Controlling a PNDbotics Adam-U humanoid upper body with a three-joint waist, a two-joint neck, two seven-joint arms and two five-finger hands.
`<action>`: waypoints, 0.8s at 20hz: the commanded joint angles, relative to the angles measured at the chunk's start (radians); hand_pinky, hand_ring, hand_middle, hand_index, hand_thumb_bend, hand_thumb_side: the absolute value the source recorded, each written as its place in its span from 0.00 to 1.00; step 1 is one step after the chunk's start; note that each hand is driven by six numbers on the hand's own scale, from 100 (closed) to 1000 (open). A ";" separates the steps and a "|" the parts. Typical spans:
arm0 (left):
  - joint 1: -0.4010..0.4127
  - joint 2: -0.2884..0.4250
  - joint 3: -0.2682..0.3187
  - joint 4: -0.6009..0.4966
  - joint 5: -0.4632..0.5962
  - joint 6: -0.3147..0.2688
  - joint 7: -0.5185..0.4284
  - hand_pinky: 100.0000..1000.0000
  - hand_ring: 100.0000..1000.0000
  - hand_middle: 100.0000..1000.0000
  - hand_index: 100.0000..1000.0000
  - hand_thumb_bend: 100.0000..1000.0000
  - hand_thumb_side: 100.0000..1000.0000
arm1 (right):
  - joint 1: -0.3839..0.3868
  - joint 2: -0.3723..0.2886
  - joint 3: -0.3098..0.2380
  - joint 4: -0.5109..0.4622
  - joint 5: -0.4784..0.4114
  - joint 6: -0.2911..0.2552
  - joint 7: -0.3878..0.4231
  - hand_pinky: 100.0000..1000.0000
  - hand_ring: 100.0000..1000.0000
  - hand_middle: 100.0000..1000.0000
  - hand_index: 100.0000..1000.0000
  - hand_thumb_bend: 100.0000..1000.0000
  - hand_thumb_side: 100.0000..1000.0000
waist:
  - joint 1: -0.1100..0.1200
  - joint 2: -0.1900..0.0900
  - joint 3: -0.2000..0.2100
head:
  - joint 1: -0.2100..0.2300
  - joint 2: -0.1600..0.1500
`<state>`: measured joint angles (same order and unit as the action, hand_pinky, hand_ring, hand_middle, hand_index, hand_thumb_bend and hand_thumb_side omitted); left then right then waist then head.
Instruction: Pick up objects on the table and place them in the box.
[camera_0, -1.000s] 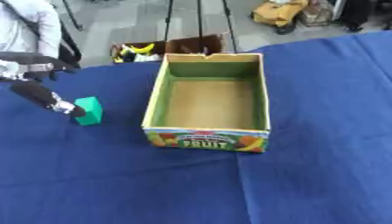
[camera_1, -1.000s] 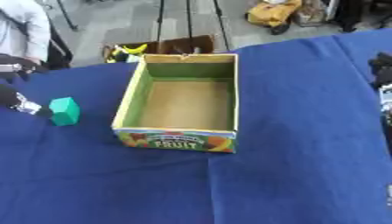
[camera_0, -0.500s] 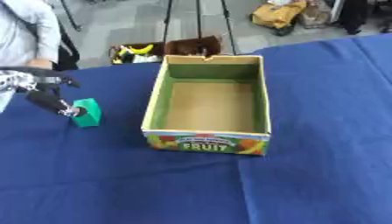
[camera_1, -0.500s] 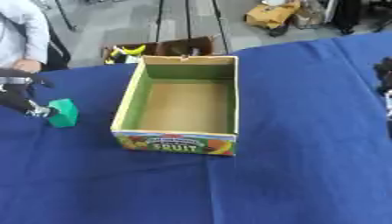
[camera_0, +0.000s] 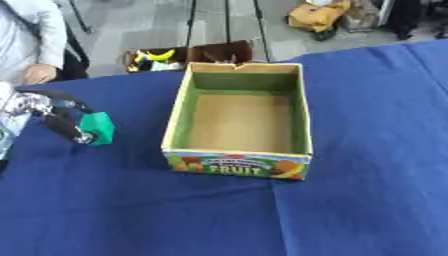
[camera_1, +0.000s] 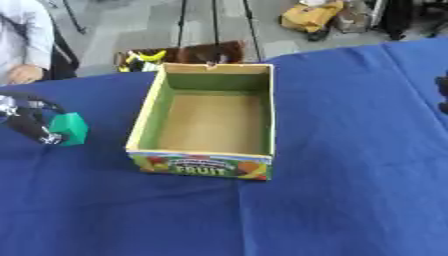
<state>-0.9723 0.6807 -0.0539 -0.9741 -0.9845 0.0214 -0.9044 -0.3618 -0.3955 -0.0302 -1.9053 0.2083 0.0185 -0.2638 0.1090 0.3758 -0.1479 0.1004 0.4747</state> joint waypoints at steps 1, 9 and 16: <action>-0.024 0.025 0.010 0.003 -0.014 0.000 -0.003 0.75 0.82 1.00 1.00 0.32 0.48 | -0.014 -0.021 -0.004 -0.011 -0.006 -0.001 0.004 0.85 0.89 0.80 0.91 0.00 1.00 | -0.004 -0.018 -0.002 | 0.012 -0.026; -0.025 0.011 0.023 0.014 -0.006 -0.003 0.014 0.67 0.78 0.94 1.00 0.26 0.46 | -0.018 -0.019 -0.006 -0.013 -0.009 0.002 0.000 0.85 0.89 0.80 0.90 0.00 1.00 | -0.005 -0.009 -0.011 | 0.015 -0.046; -0.026 0.012 0.010 0.006 0.014 -0.016 0.016 0.69 0.79 0.95 1.00 0.27 0.46 | -0.019 -0.018 -0.006 -0.013 -0.009 0.007 0.000 0.85 0.89 0.80 0.90 0.00 1.00 | -0.004 -0.005 -0.010 | 0.005 -0.032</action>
<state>-0.9776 0.6675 -0.0459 -0.9526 -0.9741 0.0083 -0.8873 -0.3695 -0.3954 -0.0303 -1.9053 0.2034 0.0227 -0.2629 0.1090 0.3889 -0.1587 0.1072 0.4397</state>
